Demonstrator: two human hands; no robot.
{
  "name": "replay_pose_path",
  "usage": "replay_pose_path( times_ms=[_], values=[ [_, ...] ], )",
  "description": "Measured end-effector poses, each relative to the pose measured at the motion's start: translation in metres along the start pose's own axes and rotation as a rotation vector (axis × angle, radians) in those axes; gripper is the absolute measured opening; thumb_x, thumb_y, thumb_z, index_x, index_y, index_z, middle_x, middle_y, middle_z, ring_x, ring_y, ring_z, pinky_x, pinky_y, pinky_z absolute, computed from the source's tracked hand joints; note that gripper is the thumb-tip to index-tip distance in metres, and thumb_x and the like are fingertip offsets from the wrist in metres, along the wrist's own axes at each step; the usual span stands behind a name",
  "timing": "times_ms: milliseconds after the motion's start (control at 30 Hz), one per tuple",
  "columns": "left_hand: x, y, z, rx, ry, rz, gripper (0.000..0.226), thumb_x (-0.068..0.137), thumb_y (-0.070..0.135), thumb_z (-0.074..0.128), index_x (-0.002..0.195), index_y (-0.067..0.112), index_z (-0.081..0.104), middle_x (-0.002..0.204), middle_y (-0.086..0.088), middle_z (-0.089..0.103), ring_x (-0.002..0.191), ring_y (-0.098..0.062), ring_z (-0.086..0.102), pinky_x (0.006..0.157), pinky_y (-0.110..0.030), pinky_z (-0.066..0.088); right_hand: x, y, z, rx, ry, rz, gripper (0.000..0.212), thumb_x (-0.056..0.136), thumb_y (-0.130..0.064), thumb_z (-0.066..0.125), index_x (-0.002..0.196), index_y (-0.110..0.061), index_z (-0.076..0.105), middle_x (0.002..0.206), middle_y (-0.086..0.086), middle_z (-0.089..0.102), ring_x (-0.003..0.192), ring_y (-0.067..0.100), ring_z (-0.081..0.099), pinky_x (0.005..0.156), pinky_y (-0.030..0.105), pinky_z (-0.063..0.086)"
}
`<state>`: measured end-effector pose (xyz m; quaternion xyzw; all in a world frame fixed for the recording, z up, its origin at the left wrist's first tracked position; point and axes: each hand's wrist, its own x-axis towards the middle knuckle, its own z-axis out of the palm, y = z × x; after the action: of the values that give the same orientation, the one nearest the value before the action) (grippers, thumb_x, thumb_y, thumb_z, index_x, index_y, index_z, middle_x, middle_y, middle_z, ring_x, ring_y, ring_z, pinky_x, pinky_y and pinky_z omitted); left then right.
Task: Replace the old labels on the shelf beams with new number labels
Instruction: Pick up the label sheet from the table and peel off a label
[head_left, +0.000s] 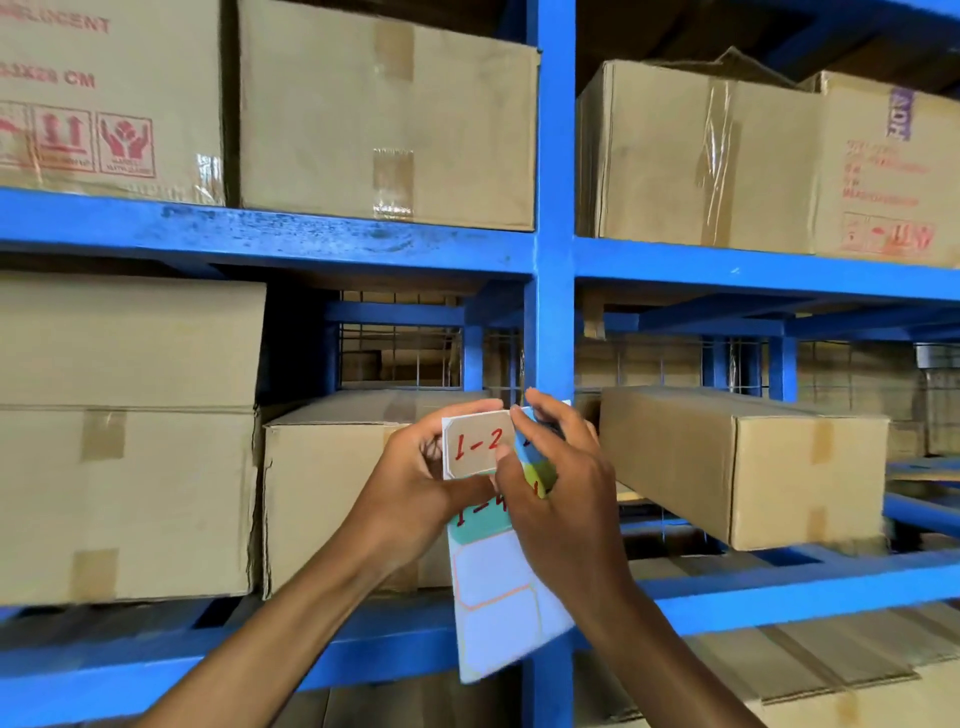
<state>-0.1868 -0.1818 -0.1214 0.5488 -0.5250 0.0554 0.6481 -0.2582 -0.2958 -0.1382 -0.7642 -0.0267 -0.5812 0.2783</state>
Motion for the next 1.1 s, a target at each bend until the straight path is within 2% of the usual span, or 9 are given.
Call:
replay_pose_path(
  times_ms=[67,167,433,533,633,767,867,967,1100],
  values=[
    [0.001,-0.002,-0.002,0.007,0.008,-0.011,0.054,0.070,-0.009,0.072,0.099,0.035,0.067,0.095,0.013,0.073,0.089,-0.004,0.067,0.064,-0.016,0.053,-0.001,0.002,0.000,0.011,-0.003,0.003,0.037,0.088,-0.020,0.056,0.125,-0.016,0.057,0.138,-0.006,0.046,0.121,0.004,0.044,0.088,0.009,0.044],
    [0.002,-0.003,-0.002,0.024,0.016,-0.021,0.055,0.070,-0.010,0.072,0.096,0.038,0.067,0.095,0.015,0.072,0.090,-0.004,0.066,0.063,-0.017,0.054,0.001,0.004,0.000,0.018,0.008,-0.004,0.038,0.088,-0.022,0.059,0.125,-0.017,0.056,0.134,-0.005,0.049,0.118,0.007,0.049,0.088,0.022,0.054],
    [0.003,0.001,-0.001,0.030,0.066,-0.018,0.049,0.072,-0.008,0.072,0.097,0.033,0.066,0.091,0.011,0.070,0.085,-0.002,0.064,0.062,-0.019,0.054,0.004,0.003,0.003,0.043,0.088,-0.063,0.027,0.084,-0.015,0.065,0.111,-0.012,0.064,0.117,-0.003,0.059,0.105,0.009,0.057,0.085,0.018,0.051],
    [0.003,0.003,-0.004,0.013,0.073,-0.025,0.049,0.071,-0.010,0.072,0.100,0.029,0.065,0.090,0.008,0.070,0.082,-0.003,0.065,0.061,-0.020,0.054,0.008,0.002,0.003,0.076,0.066,-0.045,0.026,0.084,-0.016,0.065,0.109,-0.014,0.063,0.115,-0.007,0.056,0.104,0.006,0.056,0.085,0.016,0.049],
    [0.002,0.005,-0.009,-0.031,0.095,-0.051,0.048,0.070,-0.007,0.073,0.103,0.026,0.065,0.088,0.005,0.072,0.081,-0.007,0.067,0.062,-0.024,0.057,0.012,0.002,0.001,0.145,-0.009,-0.024,0.029,0.084,-0.020,0.065,0.113,-0.016,0.061,0.112,-0.011,0.053,0.102,0.003,0.057,0.079,0.010,0.051],
    [0.002,0.005,-0.015,-0.122,0.144,-0.098,0.041,0.072,0.001,0.073,0.107,0.019,0.064,0.098,-0.008,0.074,0.086,-0.023,0.070,0.071,-0.037,0.059,0.009,0.006,-0.002,0.233,-0.034,-0.039,0.026,0.085,-0.019,0.065,0.110,-0.015,0.064,0.109,-0.013,0.054,0.105,0.001,0.058,0.067,0.014,0.056],
    [0.001,0.005,-0.015,-0.207,0.178,-0.129,0.030,0.078,0.003,0.069,0.106,0.012,0.064,0.099,-0.013,0.074,0.084,-0.030,0.071,0.070,-0.038,0.060,0.005,0.008,0.002,0.196,-0.028,-0.031,0.028,0.086,-0.021,0.065,0.113,-0.014,0.063,0.112,-0.012,0.053,0.109,0.009,0.058,0.071,0.025,0.059],
    [0.000,0.005,-0.012,-0.212,0.208,-0.162,0.019,0.085,0.011,0.065,0.103,0.015,0.067,0.098,-0.013,0.074,0.084,-0.031,0.071,0.075,-0.043,0.058,0.002,0.008,0.004,0.127,-0.036,-0.048,0.031,0.087,-0.022,0.063,0.118,-0.014,0.061,0.116,-0.011,0.052,0.112,0.015,0.057,0.078,0.035,0.059],
    [-0.001,0.008,-0.009,-0.205,0.269,-0.146,0.009,0.086,0.017,0.063,0.095,0.017,0.066,0.089,-0.010,0.076,0.077,-0.028,0.072,0.062,-0.035,0.060,-0.002,0.005,0.003,0.013,-0.005,-0.086,0.030,0.087,-0.028,0.062,0.113,-0.013,0.063,0.106,-0.011,0.050,0.103,0.010,0.058,0.068,0.024,0.059]
  ],
)
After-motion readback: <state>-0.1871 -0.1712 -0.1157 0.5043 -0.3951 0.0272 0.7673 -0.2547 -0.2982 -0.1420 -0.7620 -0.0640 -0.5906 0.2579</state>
